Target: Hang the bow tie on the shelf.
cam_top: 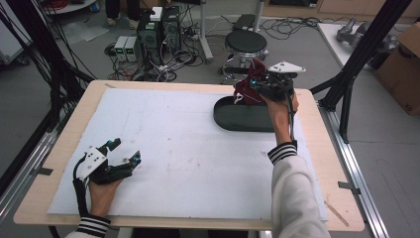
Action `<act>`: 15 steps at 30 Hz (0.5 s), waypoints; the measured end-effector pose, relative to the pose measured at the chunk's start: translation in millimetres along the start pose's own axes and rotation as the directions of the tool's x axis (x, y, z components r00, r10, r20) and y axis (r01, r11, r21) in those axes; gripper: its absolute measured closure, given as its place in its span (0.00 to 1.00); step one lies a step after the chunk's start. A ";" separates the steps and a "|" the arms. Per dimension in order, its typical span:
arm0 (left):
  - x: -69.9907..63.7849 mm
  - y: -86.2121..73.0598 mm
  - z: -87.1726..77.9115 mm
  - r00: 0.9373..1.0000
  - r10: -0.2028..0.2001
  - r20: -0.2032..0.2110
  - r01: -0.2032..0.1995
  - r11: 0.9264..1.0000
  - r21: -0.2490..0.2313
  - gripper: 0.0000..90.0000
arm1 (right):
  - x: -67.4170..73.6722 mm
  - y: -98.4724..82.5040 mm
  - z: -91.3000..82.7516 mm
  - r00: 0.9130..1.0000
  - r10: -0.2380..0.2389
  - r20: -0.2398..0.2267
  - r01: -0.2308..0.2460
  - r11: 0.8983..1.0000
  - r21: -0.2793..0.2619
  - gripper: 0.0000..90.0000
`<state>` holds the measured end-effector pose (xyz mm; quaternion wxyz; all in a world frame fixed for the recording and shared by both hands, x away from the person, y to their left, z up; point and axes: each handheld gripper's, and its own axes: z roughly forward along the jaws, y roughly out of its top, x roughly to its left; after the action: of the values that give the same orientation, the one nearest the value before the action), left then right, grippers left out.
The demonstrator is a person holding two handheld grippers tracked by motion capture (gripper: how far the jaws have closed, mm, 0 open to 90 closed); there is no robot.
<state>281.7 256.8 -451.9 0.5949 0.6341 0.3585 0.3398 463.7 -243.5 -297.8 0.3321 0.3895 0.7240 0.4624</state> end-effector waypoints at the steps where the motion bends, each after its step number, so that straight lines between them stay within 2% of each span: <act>1: 0.0 0.0 -0.1 1.000 0.001 0.000 -0.001 1.000 0.001 0.16 | -0.1 0.7 -1.8 1.000 0.002 0.003 -0.002 1.000 -0.007 0.63; 5: 0.0 0.0 -0.1 1.000 0.000 0.001 0.000 1.000 -0.001 0.16 | -0.5 3.2 -9.5 0.999 0.009 0.034 -0.008 0.999 -0.032 0.49; 6: 0.0 -0.1 -0.1 1.000 0.000 0.000 0.000 1.000 -0.001 0.16 | -1.1 3.8 -11.6 0.999 0.011 0.043 -0.010 0.999 -0.041 0.43; 7: 0.0 0.0 -0.1 1.000 0.000 0.000 0.000 1.000 -0.002 0.16 | -1.2 4.4 -13.8 0.998 0.025 0.053 -0.023 0.999 -0.046 0.39; 13: -0.1 -0.1 -0.1 1.000 0.000 0.000 0.000 1.000 -0.003 0.16 | -2.9 6.9 -25.2 0.997 0.033 0.073 -0.028 0.997 -0.066 0.29; 15: 0.0 -0.1 -0.1 1.000 0.000 0.000 0.000 1.000 -0.003 0.16 | -2.7 7.7 -29.1 0.997 0.052 0.064 -0.048 0.996 -0.073 0.26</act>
<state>281.6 256.9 -451.9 0.5960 0.6331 0.3581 0.3403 442.5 -255.7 -280.1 0.3576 0.4104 0.6858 0.4831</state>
